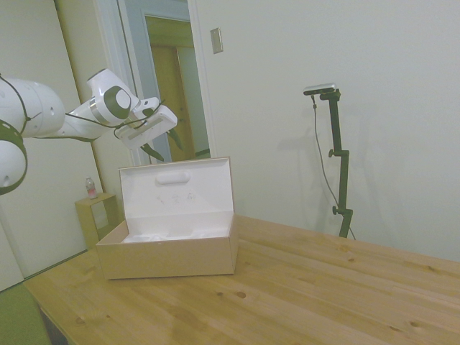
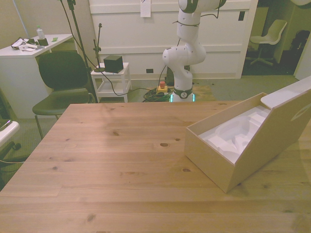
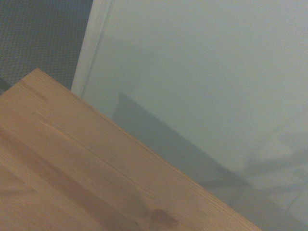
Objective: Close the box
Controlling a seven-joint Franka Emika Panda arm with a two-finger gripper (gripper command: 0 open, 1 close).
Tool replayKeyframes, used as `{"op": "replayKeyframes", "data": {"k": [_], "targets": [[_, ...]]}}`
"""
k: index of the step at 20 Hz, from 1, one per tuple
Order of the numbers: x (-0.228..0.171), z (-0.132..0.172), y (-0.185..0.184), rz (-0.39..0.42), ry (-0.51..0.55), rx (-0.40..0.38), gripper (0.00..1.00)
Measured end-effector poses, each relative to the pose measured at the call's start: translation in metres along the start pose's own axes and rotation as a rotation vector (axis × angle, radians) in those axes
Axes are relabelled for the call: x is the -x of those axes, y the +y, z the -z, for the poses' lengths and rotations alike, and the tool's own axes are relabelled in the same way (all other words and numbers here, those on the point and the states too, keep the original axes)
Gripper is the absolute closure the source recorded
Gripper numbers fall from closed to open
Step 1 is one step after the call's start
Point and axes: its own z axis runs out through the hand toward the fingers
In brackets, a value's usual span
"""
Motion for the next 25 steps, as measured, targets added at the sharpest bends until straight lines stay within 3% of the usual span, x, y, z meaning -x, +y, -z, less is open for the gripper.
{"op": "replayKeyframes", "data": {"k": [4, 8, 13, 16, 19, 22, 25], "targets": [[0.002, -0.018, 0.003, -0.052, -0.054, 0.048, 0.00], [0.009, -0.013, 0.024, -0.140, -0.122, 0.072, 0.00], [0.044, 0.052, 0.058, -0.283, -0.192, 0.098, 0.00], [0.064, 0.085, 0.062, -0.412, -0.243, 0.104, 0.00], [0.073, 0.068, 0.071, -0.513, -0.294, 0.130, 0.00], [0.073, 0.043, 0.094, -0.577, -0.331, 0.151, 0.00], [0.071, 0.035, 0.117, -0.632, -0.345, 0.153, 0.00]]}}
